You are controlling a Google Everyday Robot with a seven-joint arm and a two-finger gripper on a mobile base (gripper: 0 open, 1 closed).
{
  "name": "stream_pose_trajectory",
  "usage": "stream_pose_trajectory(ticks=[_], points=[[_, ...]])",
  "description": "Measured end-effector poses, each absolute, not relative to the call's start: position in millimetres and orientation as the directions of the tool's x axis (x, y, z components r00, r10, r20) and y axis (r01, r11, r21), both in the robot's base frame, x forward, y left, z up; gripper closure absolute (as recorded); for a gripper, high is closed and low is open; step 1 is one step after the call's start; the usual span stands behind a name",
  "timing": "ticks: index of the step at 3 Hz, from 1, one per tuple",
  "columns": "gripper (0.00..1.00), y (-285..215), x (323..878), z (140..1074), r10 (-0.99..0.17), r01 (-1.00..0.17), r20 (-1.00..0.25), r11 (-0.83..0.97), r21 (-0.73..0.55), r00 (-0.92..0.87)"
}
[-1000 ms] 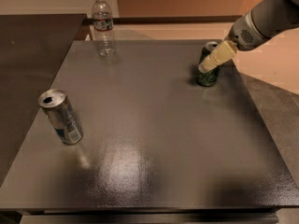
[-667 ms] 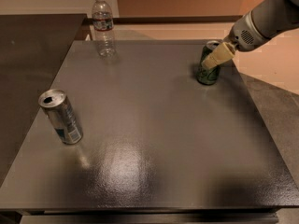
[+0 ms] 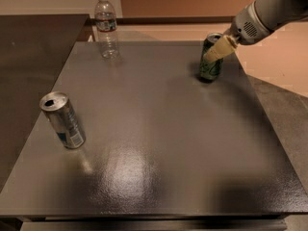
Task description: Move green can near water bottle
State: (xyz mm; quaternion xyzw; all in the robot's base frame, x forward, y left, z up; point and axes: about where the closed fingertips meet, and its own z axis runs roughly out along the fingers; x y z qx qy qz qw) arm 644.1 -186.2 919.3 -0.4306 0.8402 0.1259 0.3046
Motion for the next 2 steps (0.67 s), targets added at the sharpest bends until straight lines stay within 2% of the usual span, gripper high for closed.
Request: stream_pose_trajectory(ticks=[1, 2], points=[[1.00, -158, 657, 940, -0.659, -0.827, -0.642, 0.558, -0.067, -0.392], [1.00, -125, 673, 957, -0.662, -0.847, -0.664, 0.526, -0.083, -0.346]])
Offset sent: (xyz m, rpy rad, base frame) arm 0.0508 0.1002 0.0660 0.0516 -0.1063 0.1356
